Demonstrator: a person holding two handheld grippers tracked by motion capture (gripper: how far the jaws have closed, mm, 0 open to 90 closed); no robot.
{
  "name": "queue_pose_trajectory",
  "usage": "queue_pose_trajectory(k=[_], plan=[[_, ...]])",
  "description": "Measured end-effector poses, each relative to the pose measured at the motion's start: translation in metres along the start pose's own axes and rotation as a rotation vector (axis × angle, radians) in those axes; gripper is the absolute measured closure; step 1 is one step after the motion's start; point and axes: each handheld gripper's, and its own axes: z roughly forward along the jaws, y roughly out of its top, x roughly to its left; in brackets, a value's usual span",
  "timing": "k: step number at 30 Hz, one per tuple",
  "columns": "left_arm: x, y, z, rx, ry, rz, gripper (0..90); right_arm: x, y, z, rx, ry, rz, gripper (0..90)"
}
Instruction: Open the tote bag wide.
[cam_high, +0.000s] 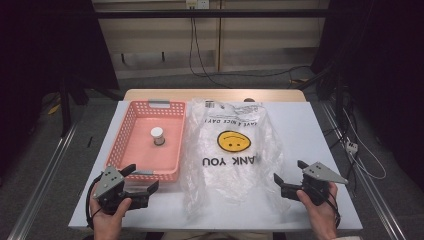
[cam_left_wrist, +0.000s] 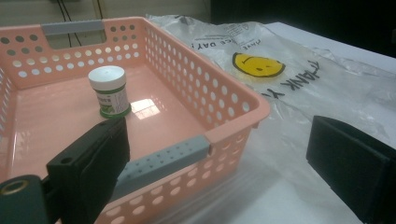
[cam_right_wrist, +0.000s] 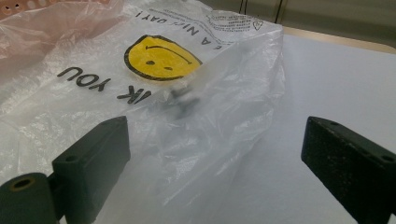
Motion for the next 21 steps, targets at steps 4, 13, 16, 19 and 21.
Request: queue_pose_trajectory(k=[4, 13, 16, 19, 21], plan=[[-0.001, 0.000, 0.001, 0.002, -0.004, 0.005, 5.8, -0.001, 0.000, 0.000, 0.010, 0.014, 0.011, 7.6], [0.000, 0.000, 0.001, 0.009, -0.018, -0.017, 6.2, 0.002, 0.000, 0.006, 0.084, 0.057, 0.007, 9.1], [-0.001, 0.000, 0.002, 0.015, -0.026, -0.034, 6.3, 0.003, 0.001, 0.007, 0.089, 0.055, -0.009, 9.7], [-0.002, 0.000, 0.004, 0.028, -0.044, -0.032, 6.2, 0.006, 0.003, 0.010, 0.101, 0.053, -0.021, 10.0], [-0.002, 0.000, 0.005, 0.029, -0.055, -0.040, 6.1, 0.010, 0.005, 0.012, 0.109, 0.059, -0.026, 11.1]])
